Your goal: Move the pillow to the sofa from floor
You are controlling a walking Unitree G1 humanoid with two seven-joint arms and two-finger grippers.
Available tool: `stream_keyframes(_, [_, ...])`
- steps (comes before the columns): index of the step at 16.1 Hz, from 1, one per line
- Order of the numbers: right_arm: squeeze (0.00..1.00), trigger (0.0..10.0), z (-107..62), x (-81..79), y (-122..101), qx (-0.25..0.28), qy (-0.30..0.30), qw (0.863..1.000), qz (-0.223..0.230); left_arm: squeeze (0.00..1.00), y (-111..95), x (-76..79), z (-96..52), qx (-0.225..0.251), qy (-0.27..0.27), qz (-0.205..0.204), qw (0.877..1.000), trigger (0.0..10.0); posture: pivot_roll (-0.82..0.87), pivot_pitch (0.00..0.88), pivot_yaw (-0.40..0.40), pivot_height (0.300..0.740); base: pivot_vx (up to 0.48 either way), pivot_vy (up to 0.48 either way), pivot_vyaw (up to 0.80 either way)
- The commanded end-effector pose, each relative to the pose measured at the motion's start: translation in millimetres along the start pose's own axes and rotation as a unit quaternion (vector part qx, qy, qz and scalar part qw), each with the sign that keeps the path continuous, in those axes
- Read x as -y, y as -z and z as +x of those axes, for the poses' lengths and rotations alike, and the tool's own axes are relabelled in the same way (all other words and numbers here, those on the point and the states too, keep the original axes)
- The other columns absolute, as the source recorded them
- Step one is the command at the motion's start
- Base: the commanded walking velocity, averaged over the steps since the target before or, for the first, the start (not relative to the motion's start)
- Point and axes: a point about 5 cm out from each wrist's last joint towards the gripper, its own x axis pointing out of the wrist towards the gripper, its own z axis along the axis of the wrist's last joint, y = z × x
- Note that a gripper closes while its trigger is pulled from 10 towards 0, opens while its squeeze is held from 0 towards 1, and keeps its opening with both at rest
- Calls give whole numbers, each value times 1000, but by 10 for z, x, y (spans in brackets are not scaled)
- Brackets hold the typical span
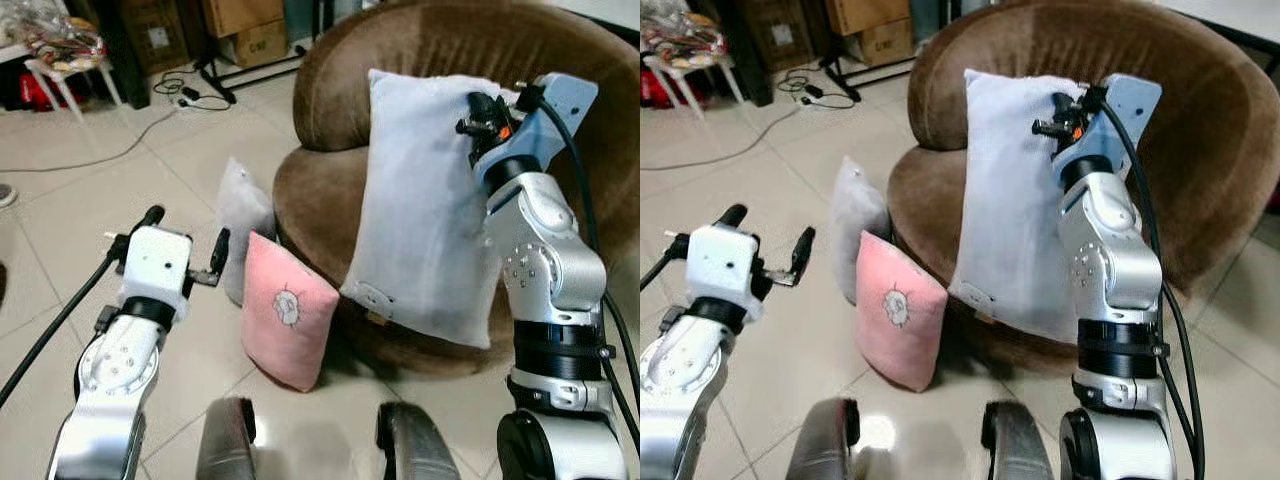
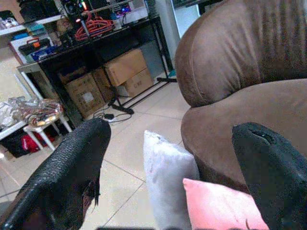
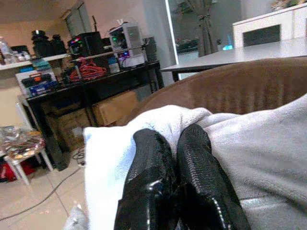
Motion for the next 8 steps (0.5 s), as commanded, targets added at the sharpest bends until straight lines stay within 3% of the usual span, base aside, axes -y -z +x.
stream_keyframes(1, [0, 10000, -12, -55, -168, 34, -13, 999, 2, 0, -2, 2, 3, 2, 7, 5, 1000, 10000, -10, 0, 0, 662, 0, 0, 0])
stream_keyframes(2, [0, 10000, -10, -46, -205, 45, -4, 999, 22, 0, -1, -6, 13, 3, 9, 6, 1000, 10000, -13, 0, 4, 672, 0, 0, 0])
stream_keyframes(8, [0, 10000, -22, -11, -307, 68, 17, 997, 40, 0, 41, 41, -19, -7, 21, 13, 1000, 10000, -15, 0, 17, 727, 0, 0, 0])
